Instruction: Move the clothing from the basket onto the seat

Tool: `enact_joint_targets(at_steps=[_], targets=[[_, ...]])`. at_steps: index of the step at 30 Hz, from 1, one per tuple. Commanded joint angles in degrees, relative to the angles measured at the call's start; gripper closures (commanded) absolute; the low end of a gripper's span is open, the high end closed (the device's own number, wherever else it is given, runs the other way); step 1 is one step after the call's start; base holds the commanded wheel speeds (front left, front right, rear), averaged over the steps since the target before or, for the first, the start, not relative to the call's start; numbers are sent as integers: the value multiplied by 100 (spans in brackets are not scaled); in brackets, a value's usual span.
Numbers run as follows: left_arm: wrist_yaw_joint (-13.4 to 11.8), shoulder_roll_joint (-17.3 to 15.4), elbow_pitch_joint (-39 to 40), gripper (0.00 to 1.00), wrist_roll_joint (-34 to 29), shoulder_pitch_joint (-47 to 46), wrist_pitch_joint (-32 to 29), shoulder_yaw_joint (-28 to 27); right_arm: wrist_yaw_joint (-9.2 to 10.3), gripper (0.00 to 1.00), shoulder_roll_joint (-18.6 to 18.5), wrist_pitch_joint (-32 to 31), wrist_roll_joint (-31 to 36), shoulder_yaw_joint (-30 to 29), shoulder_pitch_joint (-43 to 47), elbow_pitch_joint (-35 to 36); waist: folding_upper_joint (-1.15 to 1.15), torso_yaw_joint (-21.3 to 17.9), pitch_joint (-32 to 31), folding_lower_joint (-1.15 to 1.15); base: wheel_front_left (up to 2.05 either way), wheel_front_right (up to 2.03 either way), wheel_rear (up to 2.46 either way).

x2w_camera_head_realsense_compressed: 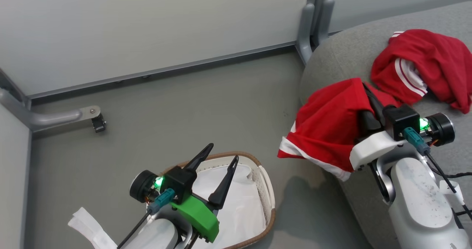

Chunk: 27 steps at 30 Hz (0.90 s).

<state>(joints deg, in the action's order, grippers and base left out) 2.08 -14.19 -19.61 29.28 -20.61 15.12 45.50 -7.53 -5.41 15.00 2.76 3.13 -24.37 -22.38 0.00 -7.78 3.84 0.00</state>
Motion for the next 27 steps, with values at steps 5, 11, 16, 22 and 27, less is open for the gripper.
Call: enact_joint_targets(at_steps=[5, 11, 16, 22, 27], targets=[[110, 101, -25, 0, -195, 145, 4, -148, 8, 100, -28, 28, 38, -94, 224, 165, 0, -400, 102, 0, 0, 0, 0], [197, 190, -13, 0, -375, 138, 4, -258, 8, 100, -12, 28, 18, -183, 359, 400, 0, -850, 313, 0, 0, 0, 0], [256, 225, -32, 0, -526, 26, 4, -335, 8, 100, 18, 28, -10, -219, 392, 539, 0, -1212, 574, 0, 0, 0, 0], [323, 216, -67, 0, -680, -132, 4, -359, 8, 100, 86, 28, -26, -258, 361, 632, 0, -1520, 866, 0, 0, 0, 0], [360, 258, -105, 0, -751, -223, 4, -343, 8, 100, 129, 28, -14, -324, 305, 656, 0, -1576, 1033, 0, 0, 0, 0]])
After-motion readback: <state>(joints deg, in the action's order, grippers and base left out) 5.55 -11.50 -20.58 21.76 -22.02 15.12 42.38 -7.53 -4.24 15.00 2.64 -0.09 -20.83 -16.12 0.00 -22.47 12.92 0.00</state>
